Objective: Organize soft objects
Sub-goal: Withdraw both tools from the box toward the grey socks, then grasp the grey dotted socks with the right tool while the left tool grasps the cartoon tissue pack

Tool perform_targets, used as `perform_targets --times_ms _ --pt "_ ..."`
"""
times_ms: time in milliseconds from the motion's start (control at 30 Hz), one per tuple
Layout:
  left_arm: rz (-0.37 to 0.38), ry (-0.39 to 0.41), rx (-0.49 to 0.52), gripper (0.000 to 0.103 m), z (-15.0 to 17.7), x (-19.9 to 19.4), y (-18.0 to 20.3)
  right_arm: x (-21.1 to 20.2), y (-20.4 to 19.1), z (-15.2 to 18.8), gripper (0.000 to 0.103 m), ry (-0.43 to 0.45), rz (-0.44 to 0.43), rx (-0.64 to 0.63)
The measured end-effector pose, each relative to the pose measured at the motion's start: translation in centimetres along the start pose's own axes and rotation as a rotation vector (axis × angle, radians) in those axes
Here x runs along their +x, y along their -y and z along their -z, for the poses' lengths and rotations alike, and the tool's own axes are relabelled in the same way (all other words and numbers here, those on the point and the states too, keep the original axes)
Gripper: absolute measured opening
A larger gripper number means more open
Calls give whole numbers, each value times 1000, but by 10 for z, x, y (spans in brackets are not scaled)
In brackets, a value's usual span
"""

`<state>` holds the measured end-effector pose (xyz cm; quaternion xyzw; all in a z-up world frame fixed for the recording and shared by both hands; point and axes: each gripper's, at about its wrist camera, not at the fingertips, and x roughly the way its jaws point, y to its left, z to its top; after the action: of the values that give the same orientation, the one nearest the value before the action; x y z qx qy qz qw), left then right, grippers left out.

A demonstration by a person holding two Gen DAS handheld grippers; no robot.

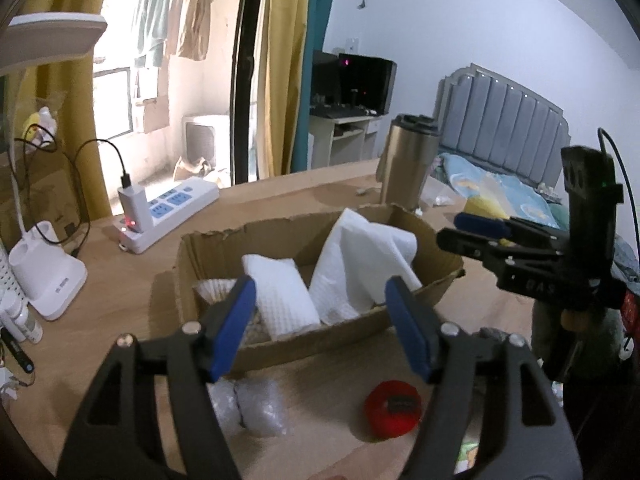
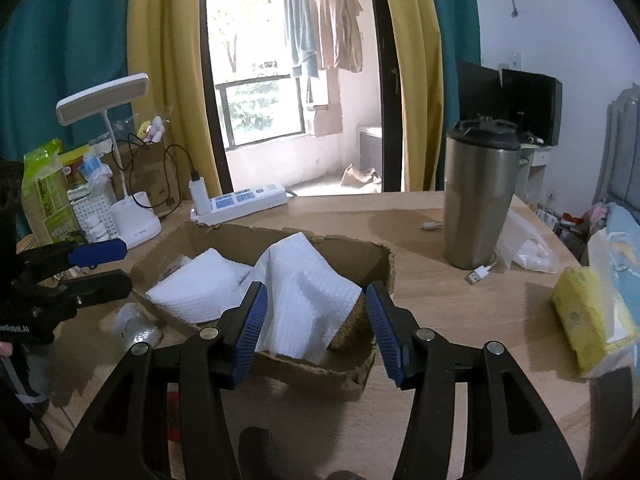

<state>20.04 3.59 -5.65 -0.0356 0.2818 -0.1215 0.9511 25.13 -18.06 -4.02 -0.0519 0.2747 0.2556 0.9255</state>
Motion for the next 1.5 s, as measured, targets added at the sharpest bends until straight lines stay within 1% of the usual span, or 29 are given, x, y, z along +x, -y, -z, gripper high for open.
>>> perform_targets --times_ms 100,167,200,300,433,700,833,1000,1233,1500 --pt "2 21 -13 70 1 -10 0 -10 -2 0 56 13 3 -12" --pt "6 45 -24 70 1 -17 -2 -15 -4 1 60 19 4 -23" --pt "9 54 -29 72 1 -20 -2 -17 -5 1 61 22 5 -28" --pt "19 77 -41 77 1 -29 -2 -24 -7 2 61 27 9 -43" --pt "14 92 -45 77 4 -36 0 -32 -10 3 62 30 19 -47" --pt "29 69 -25 77 12 -40 17 -58 -20 4 63 59 32 -75" --pt "39 62 -19 77 18 -44 26 -69 -18 10 68 62 49 -82" --pt "54 32 -29 77 28 -45 34 -79 -14 21 69 50 61 -68" --pt "71 -5 -62 77 47 -49 46 -90 -16 32 69 34 58 -80" --pt "93 -79 -82 77 66 -44 63 -97 -10 52 69 -3 66 -52"
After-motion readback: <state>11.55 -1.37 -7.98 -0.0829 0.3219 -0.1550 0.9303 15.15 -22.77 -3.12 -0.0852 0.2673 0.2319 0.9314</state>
